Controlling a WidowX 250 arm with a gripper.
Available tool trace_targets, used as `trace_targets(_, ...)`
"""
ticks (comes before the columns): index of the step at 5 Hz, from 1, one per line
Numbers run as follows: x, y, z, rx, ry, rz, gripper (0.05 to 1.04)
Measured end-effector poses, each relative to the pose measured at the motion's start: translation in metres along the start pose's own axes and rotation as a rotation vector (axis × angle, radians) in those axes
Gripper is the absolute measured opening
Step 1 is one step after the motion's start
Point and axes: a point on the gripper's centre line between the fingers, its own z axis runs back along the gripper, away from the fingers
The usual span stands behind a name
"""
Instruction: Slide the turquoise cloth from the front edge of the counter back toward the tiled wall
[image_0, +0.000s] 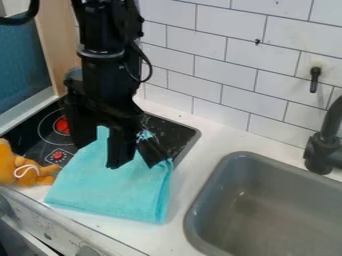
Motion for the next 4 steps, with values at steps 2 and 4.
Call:
trace_targets(2, 0.010, 0.025, -0.018, -0.032, 0.049, 0.051, 1.001)
trace_targets(4, 0.019, 0.042, -0.056, -0.044, 0.147, 0.084, 1.001)
